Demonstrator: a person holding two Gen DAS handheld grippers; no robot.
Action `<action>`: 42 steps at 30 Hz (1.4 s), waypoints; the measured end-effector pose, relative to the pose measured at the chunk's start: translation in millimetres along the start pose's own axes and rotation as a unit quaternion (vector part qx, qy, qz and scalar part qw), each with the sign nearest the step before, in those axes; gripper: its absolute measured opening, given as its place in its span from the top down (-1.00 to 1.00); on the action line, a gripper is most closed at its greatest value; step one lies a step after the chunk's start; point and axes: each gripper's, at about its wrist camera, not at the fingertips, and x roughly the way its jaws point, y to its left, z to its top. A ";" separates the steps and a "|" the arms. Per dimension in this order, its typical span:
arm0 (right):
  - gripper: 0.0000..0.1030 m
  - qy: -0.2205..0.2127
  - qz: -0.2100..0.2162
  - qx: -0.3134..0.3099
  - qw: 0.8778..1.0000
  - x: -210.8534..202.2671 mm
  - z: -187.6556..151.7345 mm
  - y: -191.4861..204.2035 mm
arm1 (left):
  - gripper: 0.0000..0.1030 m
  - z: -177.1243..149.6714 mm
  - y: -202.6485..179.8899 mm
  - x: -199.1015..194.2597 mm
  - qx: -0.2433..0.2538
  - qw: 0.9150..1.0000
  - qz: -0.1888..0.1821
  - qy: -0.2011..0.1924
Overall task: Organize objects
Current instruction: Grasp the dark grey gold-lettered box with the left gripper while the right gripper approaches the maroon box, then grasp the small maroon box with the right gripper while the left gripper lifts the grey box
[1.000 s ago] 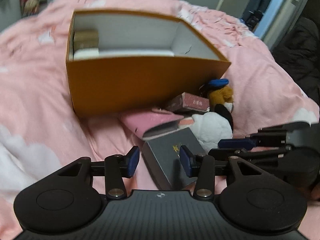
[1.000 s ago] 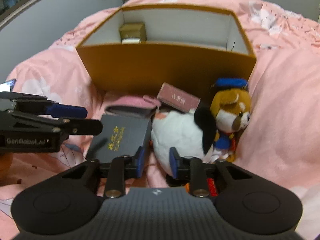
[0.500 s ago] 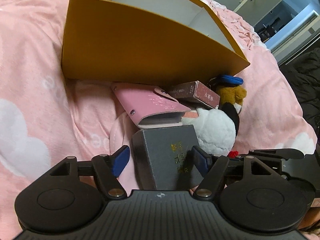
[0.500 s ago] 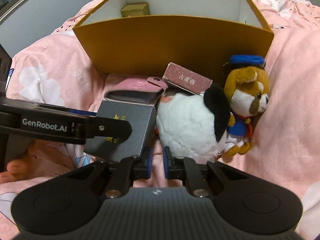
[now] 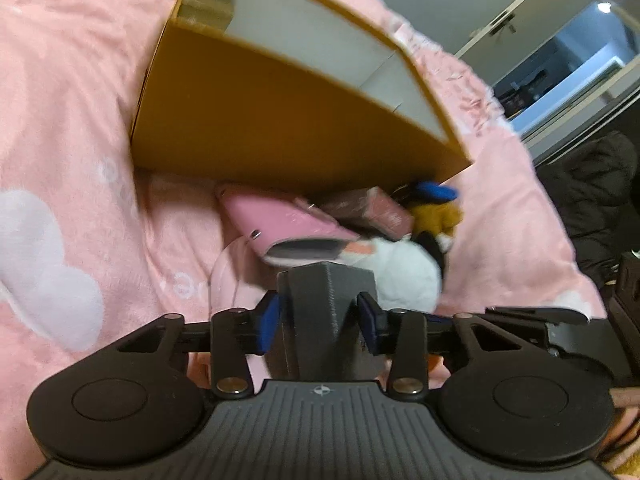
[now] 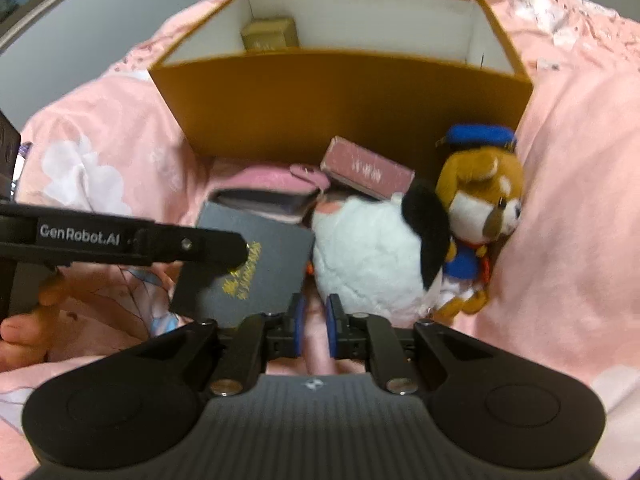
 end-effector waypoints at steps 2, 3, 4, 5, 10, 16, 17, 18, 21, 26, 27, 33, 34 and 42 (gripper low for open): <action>0.71 -0.014 -0.012 -0.021 1.000 -7.3 6.3 2.1 | 0.19 2.9 -8.4 -10.5 0.016 1.000 0.005 -0.019; 0.68 -0.021 -0.016 -0.031 0.999 -10.8 11.2 2.5 | 0.19 5.3 -12.9 -15.7 0.024 0.999 0.007 -0.030; 0.57 -0.025 -0.016 -0.038 0.999 -13.0 16.2 2.4 | 0.19 7.4 -16.4 -22.3 0.031 0.999 0.006 -0.042; 0.45 -0.029 -0.016 -0.045 0.998 -14.7 21.2 0.9 | 0.19 10.4 -19.5 -28.9 0.037 0.998 0.006 -0.053; 0.15 -0.029 -0.056 -0.112 0.992 -1.4 44.0 -3.2 | 0.19 30.8 -30.4 -46.9 0.050 0.993 0.011 -0.102; 0.12 0.001 -0.062 -0.170 0.984 23.9 59.3 -11.4 | 0.19 48.7 -26.2 -25.8 0.039 0.994 0.023 -0.102; 0.12 0.006 -0.059 -0.176 0.983 27.4 60.5 -12.1 | 0.19 50.2 -25.1 -22.3 0.037 0.994 0.027 -0.101; 0.12 0.010 -0.054 -0.181 0.982 31.3 61.9 -13.6 | 0.19 50.7 -23.4 -20.6 0.035 0.994 0.030 -0.101; 0.12 0.015 -0.044 -0.185 0.982 39.9 67.0 -16.7 | 0.19 51.5 -18.5 -18.5 0.027 0.994 0.027 -0.101; 0.11 0.020 -0.028 -0.187 0.982 55.7 74.2 -18.7 | 0.19 54.7 -14.8 -12.6 0.018 0.995 0.027 -0.095; 0.12 0.021 -0.027 -0.189 0.981 58.6 74.9 -18.3 | 0.19 55.0 -14.4 -11.0 0.016 0.995 0.028 -0.092; 0.16 0.009 -0.027 -0.188 0.982 64.3 71.7 -19.3 | 0.17 52.7 -7.9 0.6 -0.026 0.997 0.022 -0.072; 0.16 0.006 -0.027 -0.186 0.982 64.2 71.3 -19.3 | 0.17 52.9 -7.1 0.8 -0.029 0.997 0.021 -0.072; 0.28 -0.003 -0.039 -0.191 0.981 56.1 72.1 -14.3 | 0.16 51.3 6.4 -4.0 -0.070 0.995 0.010 -0.070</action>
